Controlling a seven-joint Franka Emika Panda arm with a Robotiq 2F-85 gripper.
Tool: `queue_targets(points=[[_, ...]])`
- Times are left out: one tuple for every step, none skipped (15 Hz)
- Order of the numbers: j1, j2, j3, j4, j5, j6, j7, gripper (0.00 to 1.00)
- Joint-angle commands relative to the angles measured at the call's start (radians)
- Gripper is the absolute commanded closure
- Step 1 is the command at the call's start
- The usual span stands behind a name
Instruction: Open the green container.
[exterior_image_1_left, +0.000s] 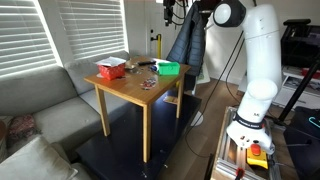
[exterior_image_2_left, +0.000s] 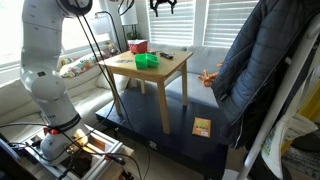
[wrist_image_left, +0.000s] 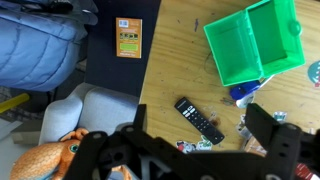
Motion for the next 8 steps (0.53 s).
queue_targets(points=[[0.066, -0.174, 0.013, -0.238, -0.063, 0.014, -0.027, 0.0], [0.083, -0.205, 0.016, -0.28, -0.082, 0.012, -0.029, 0.0], [0.097, -0.236, 0.022, -0.323, -0.092, 0.022, -0.034, 0.0], [0.11, -0.267, 0.028, -0.366, -0.104, 0.031, -0.04, 0.0], [0.121, -0.298, 0.036, -0.41, -0.108, 0.039, -0.057, 0.0], [0.131, -0.328, 0.044, -0.453, -0.11, 0.049, -0.077, 0.0], [0.11, -0.219, 0.028, -0.296, -0.076, 0.001, -0.044, 0.0], [0.116, -0.235, 0.031, -0.317, -0.077, 0.002, -0.043, 0.0]])
